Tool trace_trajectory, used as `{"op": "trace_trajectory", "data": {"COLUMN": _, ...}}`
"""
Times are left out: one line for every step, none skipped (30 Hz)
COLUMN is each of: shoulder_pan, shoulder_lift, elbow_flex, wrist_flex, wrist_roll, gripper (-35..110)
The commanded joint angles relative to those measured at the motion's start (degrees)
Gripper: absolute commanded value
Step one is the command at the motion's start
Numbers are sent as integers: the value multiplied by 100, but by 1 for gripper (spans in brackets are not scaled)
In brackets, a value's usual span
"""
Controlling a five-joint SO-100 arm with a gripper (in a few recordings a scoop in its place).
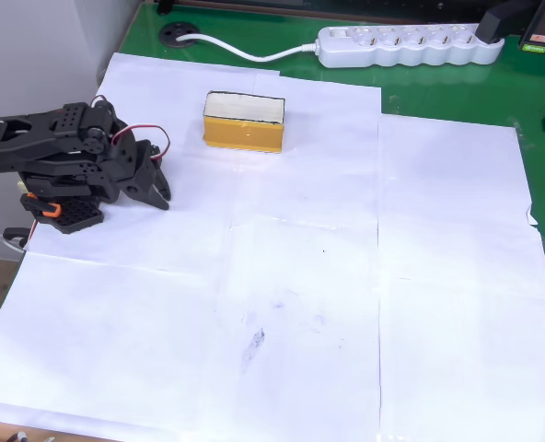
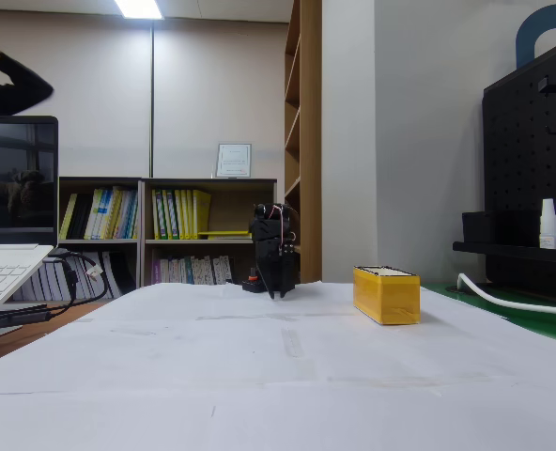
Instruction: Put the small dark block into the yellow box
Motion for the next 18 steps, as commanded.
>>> {"op": "trace_trajectory", "data": {"shoulder_pan": 18, "shoulder_lift": -35, "elbow_flex": 132, "wrist_flex": 501, "wrist_roll": -53, "gripper": 0}}
{"op": "trace_trajectory", "data": {"shoulder_pan": 18, "shoulder_lift": -35, "elbow_flex": 132, "wrist_flex": 501, "wrist_roll": -53, "gripper": 0}}
{"op": "trace_trajectory", "data": {"shoulder_pan": 9, "shoulder_lift": -35, "elbow_flex": 132, "wrist_flex": 501, "wrist_roll": -53, "gripper": 0}}
{"op": "trace_trajectory", "data": {"shoulder_pan": 0, "shoulder_lift": -35, "elbow_flex": 132, "wrist_flex": 519, "wrist_roll": -44, "gripper": 0}}
{"op": "trace_trajectory", "data": {"shoulder_pan": 0, "shoulder_lift": -35, "elbow_flex": 132, "wrist_flex": 527, "wrist_roll": -53, "gripper": 0}}
{"op": "trace_trajectory", "data": {"shoulder_pan": 0, "shoulder_lift": -35, "elbow_flex": 132, "wrist_flex": 527, "wrist_roll": -53, "gripper": 0}}
{"op": "trace_trajectory", "data": {"shoulder_pan": 18, "shoulder_lift": -35, "elbow_flex": 132, "wrist_flex": 527, "wrist_roll": -53, "gripper": 0}}
{"op": "trace_trajectory", "data": {"shoulder_pan": 70, "shoulder_lift": -35, "elbow_flex": 132, "wrist_flex": 527, "wrist_roll": -70, "gripper": 0}}
{"op": "trace_trajectory", "data": {"shoulder_pan": 79, "shoulder_lift": -35, "elbow_flex": 132, "wrist_flex": 519, "wrist_roll": -70, "gripper": 0}}
{"op": "trace_trajectory", "data": {"shoulder_pan": 79, "shoulder_lift": -35, "elbow_flex": 132, "wrist_flex": 519, "wrist_roll": -70, "gripper": 0}}
{"op": "trace_trajectory", "data": {"shoulder_pan": 79, "shoulder_lift": -35, "elbow_flex": 132, "wrist_flex": 519, "wrist_roll": -70, "gripper": 0}}
{"op": "trace_trajectory", "data": {"shoulder_pan": 79, "shoulder_lift": -35, "elbow_flex": 132, "wrist_flex": 519, "wrist_roll": -70, "gripper": 0}}
{"op": "trace_trajectory", "data": {"shoulder_pan": 79, "shoulder_lift": -35, "elbow_flex": 132, "wrist_flex": 519, "wrist_roll": -70, "gripper": 0}}
{"op": "trace_trajectory", "data": {"shoulder_pan": 79, "shoulder_lift": -35, "elbow_flex": 132, "wrist_flex": 519, "wrist_roll": -70, "gripper": 0}}
{"op": "trace_trajectory", "data": {"shoulder_pan": 79, "shoulder_lift": -35, "elbow_flex": 132, "wrist_flex": 519, "wrist_roll": -70, "gripper": 0}}
{"op": "trace_trajectory", "data": {"shoulder_pan": 79, "shoulder_lift": -35, "elbow_flex": 132, "wrist_flex": 519, "wrist_roll": -70, "gripper": 0}}
{"op": "trace_trajectory", "data": {"shoulder_pan": 79, "shoulder_lift": -35, "elbow_flex": 132, "wrist_flex": 519, "wrist_roll": -70, "gripper": 0}}
{"op": "trace_trajectory", "data": {"shoulder_pan": 79, "shoulder_lift": -35, "elbow_flex": 132, "wrist_flex": 519, "wrist_roll": -70, "gripper": 0}}
